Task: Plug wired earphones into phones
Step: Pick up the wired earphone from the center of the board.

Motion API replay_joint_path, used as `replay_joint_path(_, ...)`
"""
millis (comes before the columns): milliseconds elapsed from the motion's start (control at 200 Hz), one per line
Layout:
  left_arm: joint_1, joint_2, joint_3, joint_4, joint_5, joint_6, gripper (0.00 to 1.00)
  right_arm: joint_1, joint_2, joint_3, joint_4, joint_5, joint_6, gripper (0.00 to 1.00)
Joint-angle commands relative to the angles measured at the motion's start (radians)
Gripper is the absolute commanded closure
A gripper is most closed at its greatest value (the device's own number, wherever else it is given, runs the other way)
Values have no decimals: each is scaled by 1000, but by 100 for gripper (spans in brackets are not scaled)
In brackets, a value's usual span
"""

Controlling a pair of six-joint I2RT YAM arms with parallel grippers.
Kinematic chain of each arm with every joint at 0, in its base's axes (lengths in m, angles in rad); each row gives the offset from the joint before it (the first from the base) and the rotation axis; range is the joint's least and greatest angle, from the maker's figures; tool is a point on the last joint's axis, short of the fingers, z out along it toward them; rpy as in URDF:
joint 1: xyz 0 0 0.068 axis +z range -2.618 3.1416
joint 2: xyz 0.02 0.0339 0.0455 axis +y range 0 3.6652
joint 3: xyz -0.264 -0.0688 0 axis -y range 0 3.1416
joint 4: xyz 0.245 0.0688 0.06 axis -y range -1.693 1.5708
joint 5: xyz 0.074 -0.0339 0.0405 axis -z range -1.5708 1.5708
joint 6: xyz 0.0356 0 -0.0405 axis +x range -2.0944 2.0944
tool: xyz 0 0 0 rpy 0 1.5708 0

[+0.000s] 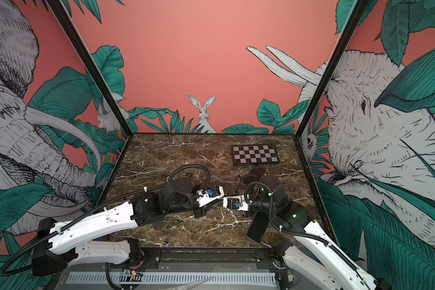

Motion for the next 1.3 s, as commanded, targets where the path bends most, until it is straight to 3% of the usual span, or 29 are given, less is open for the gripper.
replay_joint_path(0,5,3,-15,31,30,-5,91,6,1,-4,58,-40,29,100)
replay_joint_path(90,5,-3,-18,33,30,-8,100,5,-2,-4,59,-38,37,100)
replay_joint_path(225,5,-37,-27,43,42,-18,100,5,-15,-10,65,10,60,100)
replay_joint_path(290,4,-64,-46,58,58,-25,100,5,-56,-38,92,17,96,73)
replay_joint_path(330,5,-81,-61,64,61,-30,100,6,-92,-63,117,9,118,63)
replay_joint_path(400,5,-112,-80,79,77,-39,100,5,-151,-100,151,11,167,56)
replay_joint_path(505,4,-137,-99,86,107,-42,100,4,-203,-133,176,-3,211,55)
replay_joint_path(780,5,-145,-106,77,117,-35,100,5,-186,-152,277,-133,338,62)
replay_joint_path(1295,5,-165,-117,80,90,-21,100,4,-108,-134,315,-181,362,99)
